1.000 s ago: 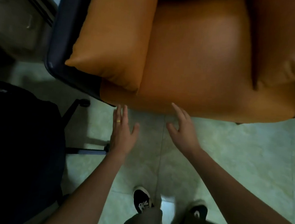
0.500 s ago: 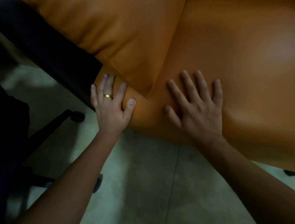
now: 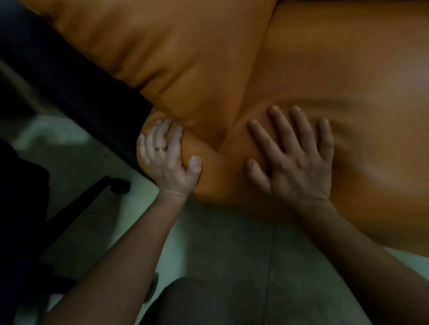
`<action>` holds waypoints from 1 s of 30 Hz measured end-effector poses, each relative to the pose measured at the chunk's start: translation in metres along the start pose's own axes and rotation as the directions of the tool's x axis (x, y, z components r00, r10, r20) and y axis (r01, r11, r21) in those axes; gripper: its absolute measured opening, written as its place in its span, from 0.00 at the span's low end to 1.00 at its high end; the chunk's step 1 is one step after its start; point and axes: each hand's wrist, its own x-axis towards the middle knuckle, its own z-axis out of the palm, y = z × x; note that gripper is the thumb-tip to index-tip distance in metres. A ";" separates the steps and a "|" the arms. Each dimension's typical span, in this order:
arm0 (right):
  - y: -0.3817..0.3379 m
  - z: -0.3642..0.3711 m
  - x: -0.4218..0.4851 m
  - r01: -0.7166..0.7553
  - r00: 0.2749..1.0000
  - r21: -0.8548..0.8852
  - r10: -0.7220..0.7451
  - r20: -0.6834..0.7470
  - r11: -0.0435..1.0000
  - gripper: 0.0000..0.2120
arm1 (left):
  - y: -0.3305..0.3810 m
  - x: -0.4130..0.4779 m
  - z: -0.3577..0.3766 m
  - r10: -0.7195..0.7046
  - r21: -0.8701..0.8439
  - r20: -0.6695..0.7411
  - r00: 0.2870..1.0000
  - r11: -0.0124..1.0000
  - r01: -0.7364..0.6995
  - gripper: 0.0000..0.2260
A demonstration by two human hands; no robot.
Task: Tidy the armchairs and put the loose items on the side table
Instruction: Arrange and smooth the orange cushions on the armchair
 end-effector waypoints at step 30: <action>0.153 -0.065 -0.098 -0.250 0.968 -0.069 0.252 0.020 0.966 0.29 | 0.211 0.006 -0.025 0.235 -0.047 0.563 0.792 0.966 -0.254 0.25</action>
